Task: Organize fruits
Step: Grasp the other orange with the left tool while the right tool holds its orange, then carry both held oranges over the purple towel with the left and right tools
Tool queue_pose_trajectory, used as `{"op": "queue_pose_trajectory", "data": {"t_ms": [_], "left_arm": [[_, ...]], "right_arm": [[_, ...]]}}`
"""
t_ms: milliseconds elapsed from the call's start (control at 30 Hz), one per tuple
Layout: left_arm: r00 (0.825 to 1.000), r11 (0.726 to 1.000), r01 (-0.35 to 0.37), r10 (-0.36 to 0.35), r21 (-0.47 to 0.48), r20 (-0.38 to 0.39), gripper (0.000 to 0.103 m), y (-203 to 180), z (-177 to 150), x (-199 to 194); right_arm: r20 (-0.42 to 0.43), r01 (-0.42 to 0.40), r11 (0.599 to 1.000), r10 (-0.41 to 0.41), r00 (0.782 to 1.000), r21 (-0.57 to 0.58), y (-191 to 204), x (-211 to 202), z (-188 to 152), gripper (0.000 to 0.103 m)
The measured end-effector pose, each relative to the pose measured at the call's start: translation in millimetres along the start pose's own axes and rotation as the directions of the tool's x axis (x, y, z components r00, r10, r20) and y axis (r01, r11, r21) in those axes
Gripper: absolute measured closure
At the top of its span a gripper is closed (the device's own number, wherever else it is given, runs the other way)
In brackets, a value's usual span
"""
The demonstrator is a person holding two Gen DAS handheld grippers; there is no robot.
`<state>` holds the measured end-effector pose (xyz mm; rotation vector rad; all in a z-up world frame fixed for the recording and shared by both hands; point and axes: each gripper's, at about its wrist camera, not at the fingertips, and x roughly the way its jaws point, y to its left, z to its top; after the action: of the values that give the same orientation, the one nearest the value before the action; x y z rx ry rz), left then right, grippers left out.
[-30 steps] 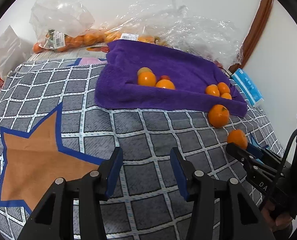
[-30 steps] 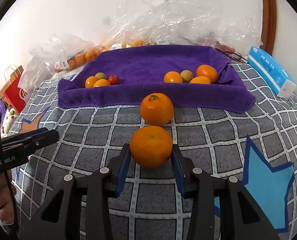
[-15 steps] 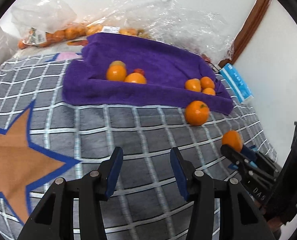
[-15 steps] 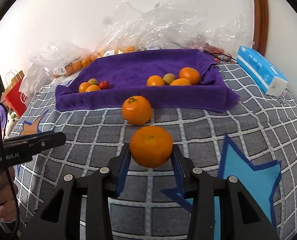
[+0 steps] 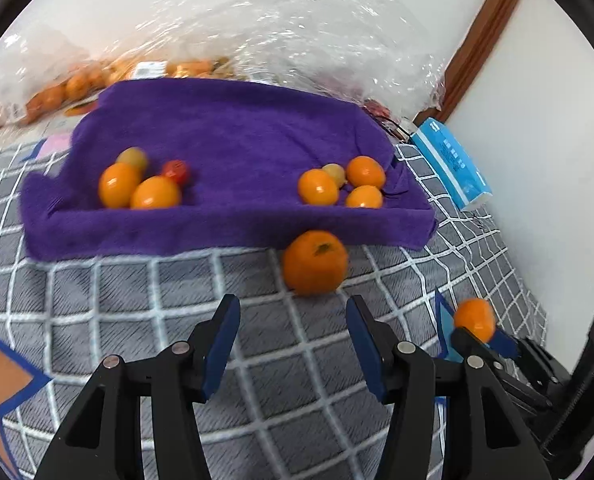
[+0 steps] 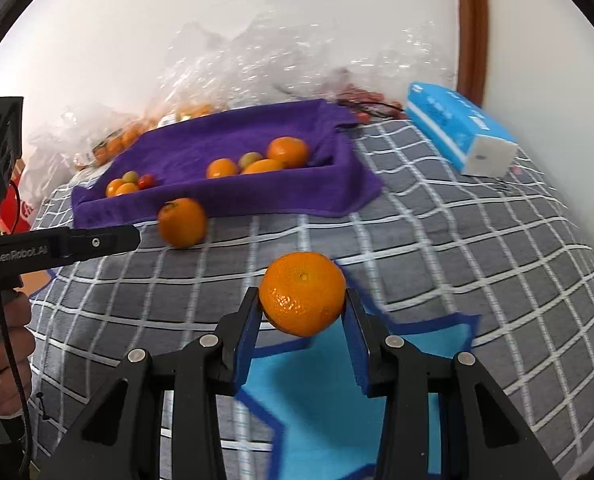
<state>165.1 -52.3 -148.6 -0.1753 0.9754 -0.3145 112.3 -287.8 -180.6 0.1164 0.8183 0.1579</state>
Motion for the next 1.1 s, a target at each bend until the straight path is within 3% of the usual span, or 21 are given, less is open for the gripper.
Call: {"op": "queue_pose_trajectory", "data": {"t_ms": [333,400,467,1100], "left_arm": [[0.997,0.996,-0.082,0.083,0.017,-0.009,0.050,-24,14,38],[0.994,0.994,-0.106,0.106,0.016,-0.017,0.061,-26,15,43],[0.993,0.993,-0.113,0.114,0.013,-0.012,0.061,-26,15,44],[0.990,0.990,-0.142,0.142,-0.029,-0.001,0.062,-1,10,-15]], "right_arm": [[0.005,0.027,1.000,-0.027,1.000,0.015,-26,-4,10,0.063],[0.004,0.025,1.000,-0.026,1.000,0.014,-25,-3,12,0.063],[0.003,0.022,1.000,-0.022,1.000,0.011,-24,-3,14,0.063],[0.016,-0.038,0.999,0.038,0.999,-0.002,13,-8,47,0.063]]}}
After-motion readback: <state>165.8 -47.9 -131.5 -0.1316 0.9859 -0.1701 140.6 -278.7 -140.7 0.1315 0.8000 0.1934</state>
